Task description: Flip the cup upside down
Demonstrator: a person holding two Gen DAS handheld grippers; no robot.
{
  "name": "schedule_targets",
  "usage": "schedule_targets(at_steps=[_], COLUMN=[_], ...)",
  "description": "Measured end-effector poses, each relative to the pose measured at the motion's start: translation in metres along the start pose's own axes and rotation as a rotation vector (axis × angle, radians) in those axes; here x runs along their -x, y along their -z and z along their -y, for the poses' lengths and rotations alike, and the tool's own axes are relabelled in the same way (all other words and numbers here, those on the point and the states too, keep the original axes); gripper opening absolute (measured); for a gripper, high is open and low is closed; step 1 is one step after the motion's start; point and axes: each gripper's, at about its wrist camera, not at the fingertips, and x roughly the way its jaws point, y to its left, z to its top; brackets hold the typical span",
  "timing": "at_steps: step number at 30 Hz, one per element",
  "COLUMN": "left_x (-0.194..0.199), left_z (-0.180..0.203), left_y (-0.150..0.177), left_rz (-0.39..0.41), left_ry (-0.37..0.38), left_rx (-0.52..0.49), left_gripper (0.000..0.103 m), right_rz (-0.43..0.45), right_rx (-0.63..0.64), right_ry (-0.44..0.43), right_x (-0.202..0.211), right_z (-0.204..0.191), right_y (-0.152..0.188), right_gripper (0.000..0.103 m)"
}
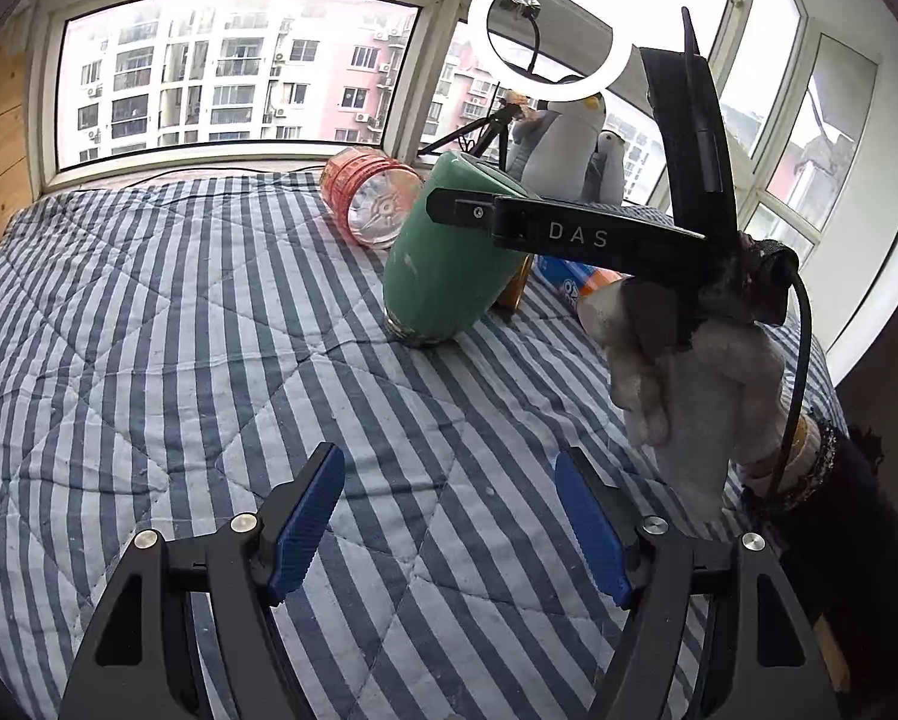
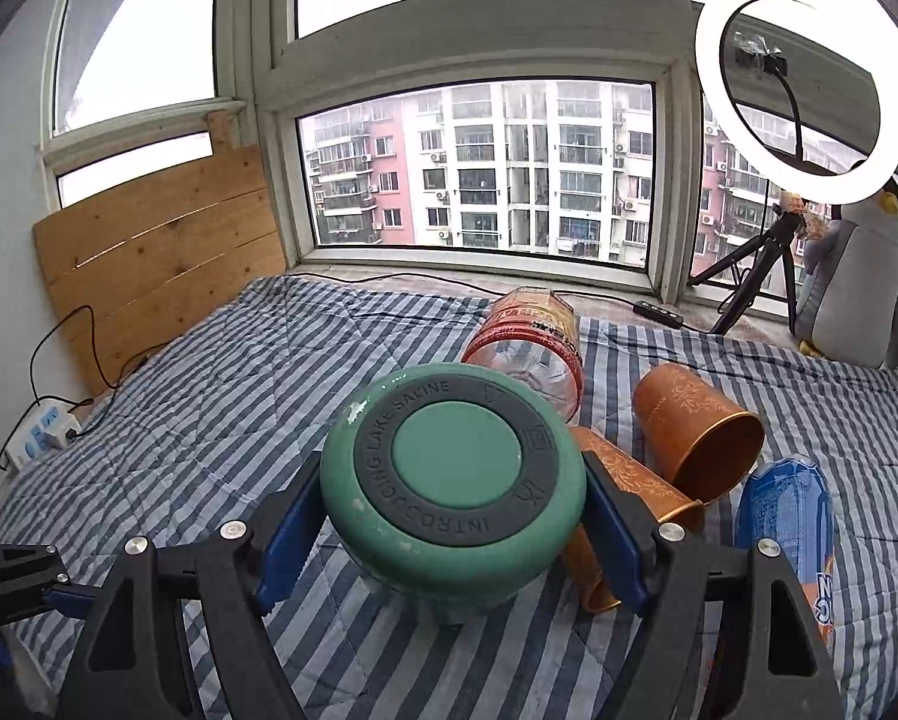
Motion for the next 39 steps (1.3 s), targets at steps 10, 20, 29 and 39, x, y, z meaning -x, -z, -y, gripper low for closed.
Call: schedule_targets(at_steps=[10,20,29,39], left_x=[0.008,0.015,0.015,0.021], left_z=[0.008,0.013,0.011,0.013], left_y=[0.004,0.004,0.004,0.008], left_rz=[0.087,0.113,0.112,0.132], left_ry=[-0.124,-0.177,-0.171,-0.194], left_rx=[-0.043,-0.066,-0.049,-0.037], left_gripper=[0.076,0.080,0.083,0.087], right_rz=[-0.090,-0.075,-0.034,0.030], right_rx=[0.143,0.173,0.141,0.107], right_ry=[0.036,0.056,0.050,0.044], right_x=[-0.005,-0.015,0.000,0.029], right_z=[-0.032,-0.041,-0.036,-0.026], right_y=[-0.012,-0.007,-0.010,-0.002], right_gripper=[0.076,0.077,0.081,0.082])
